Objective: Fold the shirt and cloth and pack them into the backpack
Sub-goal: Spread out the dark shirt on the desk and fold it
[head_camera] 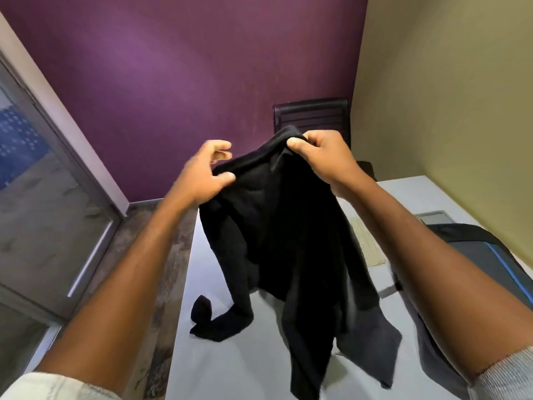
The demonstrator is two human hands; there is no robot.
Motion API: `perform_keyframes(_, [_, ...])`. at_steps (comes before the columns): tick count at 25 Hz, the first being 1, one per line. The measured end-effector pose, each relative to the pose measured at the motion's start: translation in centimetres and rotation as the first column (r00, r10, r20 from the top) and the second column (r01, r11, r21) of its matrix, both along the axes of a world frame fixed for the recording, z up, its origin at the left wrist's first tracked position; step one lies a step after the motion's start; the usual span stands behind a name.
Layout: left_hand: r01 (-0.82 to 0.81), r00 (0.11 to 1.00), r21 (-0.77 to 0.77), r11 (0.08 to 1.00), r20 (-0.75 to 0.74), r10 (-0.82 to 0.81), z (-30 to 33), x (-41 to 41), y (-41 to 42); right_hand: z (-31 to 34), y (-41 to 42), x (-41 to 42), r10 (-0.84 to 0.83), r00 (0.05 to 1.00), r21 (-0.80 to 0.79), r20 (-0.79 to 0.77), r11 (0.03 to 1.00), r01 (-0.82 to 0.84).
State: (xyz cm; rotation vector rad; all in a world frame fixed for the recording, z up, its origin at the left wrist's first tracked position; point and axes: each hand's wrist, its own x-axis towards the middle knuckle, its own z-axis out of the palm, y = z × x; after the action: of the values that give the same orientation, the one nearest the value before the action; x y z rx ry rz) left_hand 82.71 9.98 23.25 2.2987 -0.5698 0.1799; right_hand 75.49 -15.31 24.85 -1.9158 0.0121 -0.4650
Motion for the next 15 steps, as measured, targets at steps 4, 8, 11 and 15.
perform_keyframes(4, [0.368, 0.911, -0.052, 0.928, -0.178, -0.371, -0.2, -3.6, -5.4, -0.1, 1.9, -0.2, 0.074, 0.997, 0.009, -0.039, 0.997, -0.074])
perform_keyframes(8, [0.340, 0.922, -0.207, 0.917, -0.118, -0.369, -0.8, -3.4, -6.6, -1.2, 0.9, -1.3, 0.167, 0.983, 0.067, -0.080, 0.985, -0.162])
perform_keyframes(11, [0.332, 0.933, -0.222, 0.917, -0.064, -0.354, -0.7, -2.7, -6.3, -5.0, -0.4, -3.4, 0.201, 0.950, -0.052, -0.238, 0.974, -0.219])
perform_keyframes(15, [0.305, 0.945, -0.245, 0.920, -0.039, -0.324, -0.5, -1.6, -5.6, -10.3, -1.3, -5.4, 0.114, 0.935, -0.214, -0.335, 0.957, -0.194])
